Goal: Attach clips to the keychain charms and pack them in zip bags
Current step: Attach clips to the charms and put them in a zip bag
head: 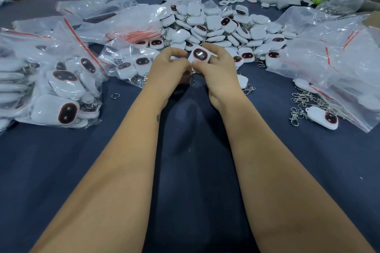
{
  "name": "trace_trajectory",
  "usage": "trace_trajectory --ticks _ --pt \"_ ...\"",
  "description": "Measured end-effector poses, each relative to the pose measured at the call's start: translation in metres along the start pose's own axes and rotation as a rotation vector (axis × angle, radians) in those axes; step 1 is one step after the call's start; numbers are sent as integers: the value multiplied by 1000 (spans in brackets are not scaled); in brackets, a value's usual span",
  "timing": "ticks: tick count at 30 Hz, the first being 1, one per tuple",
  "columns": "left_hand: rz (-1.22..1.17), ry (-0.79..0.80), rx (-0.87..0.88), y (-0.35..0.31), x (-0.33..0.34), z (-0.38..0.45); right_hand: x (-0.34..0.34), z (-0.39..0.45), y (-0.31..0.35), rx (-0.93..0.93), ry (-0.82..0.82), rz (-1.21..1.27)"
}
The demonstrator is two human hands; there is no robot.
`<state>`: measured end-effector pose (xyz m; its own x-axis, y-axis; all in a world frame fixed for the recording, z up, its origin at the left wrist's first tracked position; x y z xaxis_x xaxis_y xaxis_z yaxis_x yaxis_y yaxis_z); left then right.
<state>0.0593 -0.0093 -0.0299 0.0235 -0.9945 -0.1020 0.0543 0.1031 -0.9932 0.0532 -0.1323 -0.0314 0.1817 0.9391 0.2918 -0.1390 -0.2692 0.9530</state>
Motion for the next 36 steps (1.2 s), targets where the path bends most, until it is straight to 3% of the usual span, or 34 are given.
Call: trace_trajectory --ticks 3,6,10,17,22,36 --pt "-159 -15 -13 -4 1 1 1 0 1 -10 41 73" --pt "-310 68 -30 -6 3 -1 4 -2 4 -36 108 48" --pt "-262 210 -11 -6 15 -5 7 -4 2 -24 149 -2" --pt "-264 97 -84 0 11 -3 9 -2 -2 17 141 -74" --pt "-367 139 -158 -1 12 -5 9 -4 -1 65 143 -45" --pt "-320 216 -50 -2 13 1 7 -6 2 63 139 -48"
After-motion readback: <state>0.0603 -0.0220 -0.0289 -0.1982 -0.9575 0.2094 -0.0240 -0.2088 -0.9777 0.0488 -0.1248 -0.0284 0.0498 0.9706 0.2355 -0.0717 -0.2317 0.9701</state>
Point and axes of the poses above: each hand's wrist, its own z-axis towards the middle knuckle, its own x-axis out of the palm, y = z × x, the point moved 5 cm from there along z, towards the middle knuckle, and after that the axes turned 7 degrees about z, right-handed, at the moved point
